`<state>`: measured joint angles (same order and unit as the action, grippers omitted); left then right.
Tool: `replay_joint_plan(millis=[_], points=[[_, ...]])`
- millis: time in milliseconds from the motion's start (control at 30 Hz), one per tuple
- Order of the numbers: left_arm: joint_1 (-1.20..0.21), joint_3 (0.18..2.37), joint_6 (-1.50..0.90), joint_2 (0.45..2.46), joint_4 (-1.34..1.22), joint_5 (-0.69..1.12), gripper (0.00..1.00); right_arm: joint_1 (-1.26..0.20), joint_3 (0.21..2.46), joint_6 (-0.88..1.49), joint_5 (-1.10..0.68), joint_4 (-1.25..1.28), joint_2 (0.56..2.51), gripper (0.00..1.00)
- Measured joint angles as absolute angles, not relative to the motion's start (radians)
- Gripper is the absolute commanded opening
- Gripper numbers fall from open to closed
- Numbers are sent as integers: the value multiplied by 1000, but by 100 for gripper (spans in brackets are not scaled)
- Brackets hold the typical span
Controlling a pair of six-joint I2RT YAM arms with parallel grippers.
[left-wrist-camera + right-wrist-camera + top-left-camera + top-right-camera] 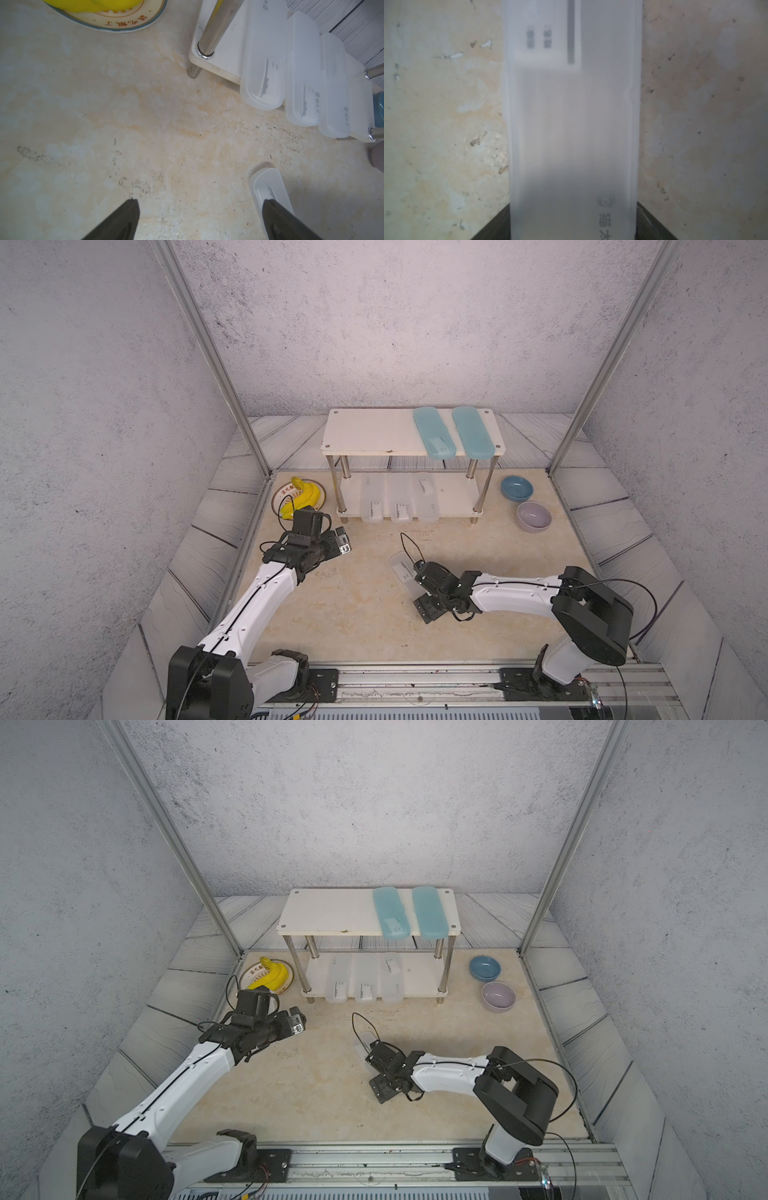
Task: Place the pencil cases on the shelf according to color
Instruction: Pick up the pencil case from the center of the board, then place the pencil case on the shelf.
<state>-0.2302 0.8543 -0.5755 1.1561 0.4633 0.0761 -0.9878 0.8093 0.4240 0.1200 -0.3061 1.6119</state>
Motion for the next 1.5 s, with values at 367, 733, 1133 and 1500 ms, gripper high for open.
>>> replay_joint_plan(millis=[367,733,1133,1500], points=[[-230,854,-575,1134,465,78,99,-988,771,506,210,-379,1472,61],[-230,855,-575,1122,466,101,99,-904,778,583,348,-409,1261,60],[-230,868,-590,1142,428,162,99,-655,979,589,330,-352,1498,59],[-230,868,-586,1222,393,174,99,-550,1222,501,343,-401,1769,57]])
